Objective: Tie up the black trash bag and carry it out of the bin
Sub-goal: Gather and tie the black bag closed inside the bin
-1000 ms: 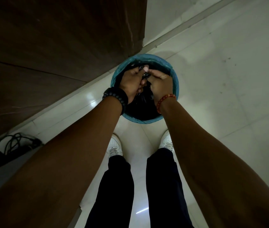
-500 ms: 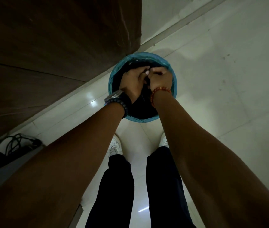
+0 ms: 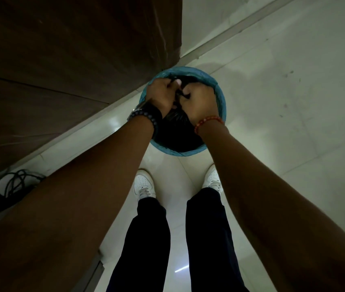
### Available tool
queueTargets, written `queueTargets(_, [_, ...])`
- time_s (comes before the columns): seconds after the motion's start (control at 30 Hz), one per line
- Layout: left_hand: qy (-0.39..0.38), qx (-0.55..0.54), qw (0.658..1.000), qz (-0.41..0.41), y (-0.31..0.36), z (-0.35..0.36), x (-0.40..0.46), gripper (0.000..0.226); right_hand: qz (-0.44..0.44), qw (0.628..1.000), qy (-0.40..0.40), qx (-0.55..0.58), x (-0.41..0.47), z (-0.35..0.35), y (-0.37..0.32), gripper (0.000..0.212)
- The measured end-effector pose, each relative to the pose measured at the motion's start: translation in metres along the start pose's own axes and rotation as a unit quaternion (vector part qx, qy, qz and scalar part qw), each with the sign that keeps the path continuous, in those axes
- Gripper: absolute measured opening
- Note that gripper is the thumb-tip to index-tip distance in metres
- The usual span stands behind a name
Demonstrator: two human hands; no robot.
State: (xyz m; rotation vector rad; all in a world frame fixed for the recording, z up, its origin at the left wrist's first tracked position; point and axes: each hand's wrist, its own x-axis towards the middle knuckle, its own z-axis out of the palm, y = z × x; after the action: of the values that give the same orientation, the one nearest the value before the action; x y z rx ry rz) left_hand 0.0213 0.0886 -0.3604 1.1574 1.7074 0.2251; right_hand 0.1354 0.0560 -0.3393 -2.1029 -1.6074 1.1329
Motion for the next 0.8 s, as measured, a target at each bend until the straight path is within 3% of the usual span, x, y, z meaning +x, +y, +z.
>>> queueTargets(0.13, [-0.035, -0.100, 0.992, -0.076, -0.002, 0.003, -0.001, 0.029, -0.011, 0.992, 0.074, 0.103, -0.011, 0.010, 0.009, 0.009])
queueTargets(0.27, [0.007, -0.207, 0.967, -0.152, -0.012, -0.004, 0.002, 0.029, 0.021, 0.988, 0.117, 0.098, -0.020, 0.009, 0.021, 0.017])
queueTargets(0.37, [0.011, -0.177, 0.969, -0.171, -0.024, -0.008, 0.003, 0.027, 0.086, 0.988, 0.105, 0.071, -0.032, 0.009, 0.038, 0.019])
queueTargets(0.53, [0.036, -0.121, 0.970, -0.207, -0.047, -0.004, 0.012, 0.035, 0.152, 0.969, 0.149, 0.126, -0.035, 0.020, 0.033, 0.021])
queueTargets(0.67, [0.058, -0.034, 0.983, -0.173, -0.085, -0.003, 0.034, 0.059, 0.182, 0.959, 0.143, 0.161, -0.036, 0.020, 0.033, 0.022])
queueTargets(0.73, [0.063, -0.011, 0.991, -0.121, -0.071, -0.007, 0.018, 0.056, 0.157, 0.967, 0.127, 0.153, -0.036, 0.016, 0.034, 0.021])
queueTargets(0.8, [0.022, 0.005, 0.999, -0.041, -0.045, -0.008, -0.007, 0.046, 0.120, 0.977, 0.080, 0.157, -0.034, 0.014, 0.034, 0.017])
